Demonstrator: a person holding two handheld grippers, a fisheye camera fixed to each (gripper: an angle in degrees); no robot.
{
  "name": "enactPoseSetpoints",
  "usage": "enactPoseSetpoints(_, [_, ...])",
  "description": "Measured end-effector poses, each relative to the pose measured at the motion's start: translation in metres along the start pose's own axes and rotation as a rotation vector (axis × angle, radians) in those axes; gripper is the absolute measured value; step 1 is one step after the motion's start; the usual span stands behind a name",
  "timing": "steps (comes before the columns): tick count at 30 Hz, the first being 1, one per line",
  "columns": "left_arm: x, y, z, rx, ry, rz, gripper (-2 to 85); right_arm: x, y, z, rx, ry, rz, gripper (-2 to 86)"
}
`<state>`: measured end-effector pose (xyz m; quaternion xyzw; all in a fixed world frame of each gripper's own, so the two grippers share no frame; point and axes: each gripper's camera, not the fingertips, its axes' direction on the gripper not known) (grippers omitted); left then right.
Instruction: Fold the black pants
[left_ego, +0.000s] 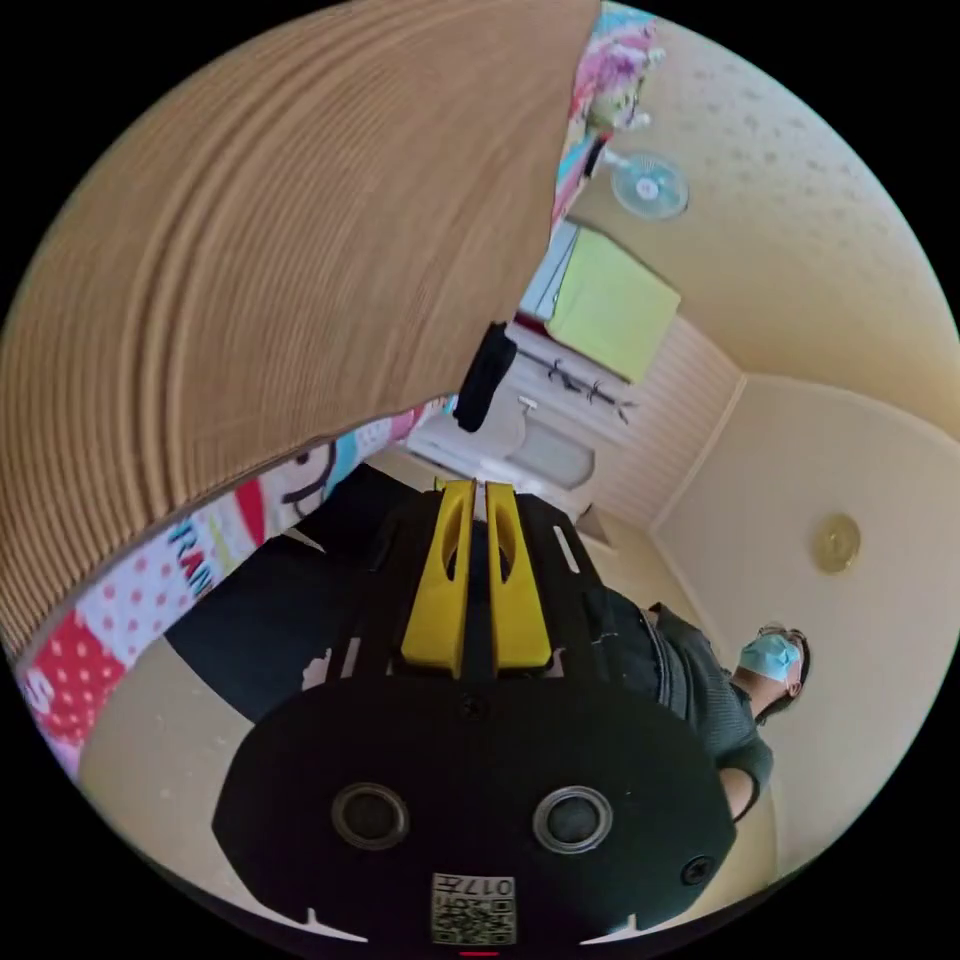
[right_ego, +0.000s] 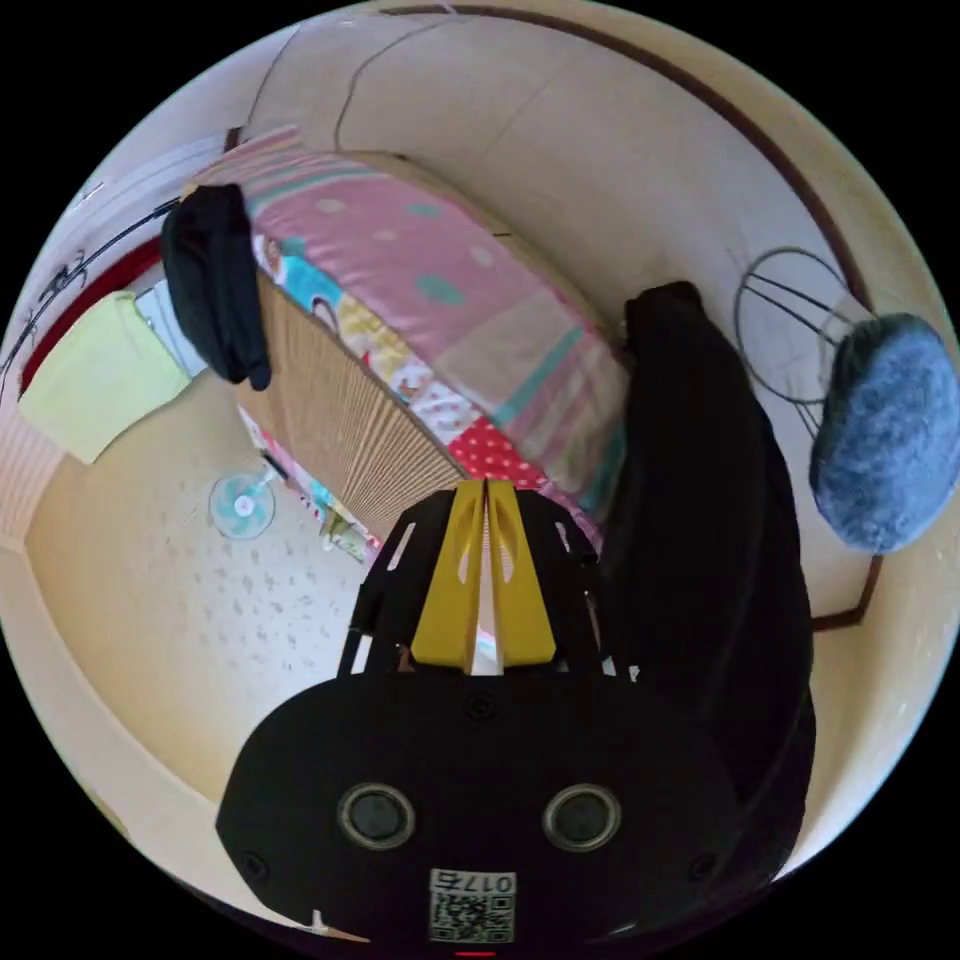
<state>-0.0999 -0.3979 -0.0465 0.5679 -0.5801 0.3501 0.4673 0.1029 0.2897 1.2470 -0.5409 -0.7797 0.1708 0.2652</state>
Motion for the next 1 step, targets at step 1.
enactPoseSetpoints(1, [0.0175,-0.0175,0.0153,-0.058,-0.044,0.001,3.3,-0.0262,0.0004,0.0194,-0.082,0.038,-0.112,0.2])
